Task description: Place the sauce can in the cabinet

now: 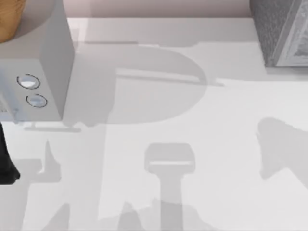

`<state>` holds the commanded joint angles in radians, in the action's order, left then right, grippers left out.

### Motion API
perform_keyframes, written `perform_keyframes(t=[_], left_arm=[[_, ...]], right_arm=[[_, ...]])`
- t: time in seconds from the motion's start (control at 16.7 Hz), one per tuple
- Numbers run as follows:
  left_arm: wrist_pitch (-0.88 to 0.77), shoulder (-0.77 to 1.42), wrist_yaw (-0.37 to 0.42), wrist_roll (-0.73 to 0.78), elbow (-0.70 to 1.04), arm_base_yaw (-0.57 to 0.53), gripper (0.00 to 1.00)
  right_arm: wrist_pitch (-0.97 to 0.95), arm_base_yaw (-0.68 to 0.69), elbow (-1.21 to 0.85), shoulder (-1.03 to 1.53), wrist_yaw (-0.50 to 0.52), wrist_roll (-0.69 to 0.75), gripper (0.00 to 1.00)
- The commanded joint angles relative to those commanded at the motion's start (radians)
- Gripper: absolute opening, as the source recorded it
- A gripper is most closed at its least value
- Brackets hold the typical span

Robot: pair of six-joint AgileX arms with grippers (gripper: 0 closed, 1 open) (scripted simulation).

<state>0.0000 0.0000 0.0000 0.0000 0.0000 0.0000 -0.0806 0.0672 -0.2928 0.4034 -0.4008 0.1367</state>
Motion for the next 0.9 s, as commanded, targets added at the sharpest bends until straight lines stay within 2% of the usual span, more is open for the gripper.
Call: perform_keyframes(t=[0.24, 0.42, 0.54, 0.9], left_arm=[[0.000, 0.000, 0.000, 0.000, 0.000, 0.000, 1.00], [0.000, 0.000, 0.000, 0.000, 0.000, 0.000, 1.00], [0.000, 0.000, 0.000, 0.000, 0.000, 0.000, 1.00], [0.000, 0.000, 0.000, 0.000, 0.000, 0.000, 1.00]], right_arm=[[0.049, -0.022, 0.182, -0.277, 0.243, -0.077, 0.00], [0.073, -0.054, 0.268, -0.380, 0.368, -0.122, 0.00], [0.080, -0.067, 0.292, -0.403, 0.400, -0.136, 0.00], [0.080, -0.063, 0.291, -0.399, 0.399, -0.137, 0.00]])
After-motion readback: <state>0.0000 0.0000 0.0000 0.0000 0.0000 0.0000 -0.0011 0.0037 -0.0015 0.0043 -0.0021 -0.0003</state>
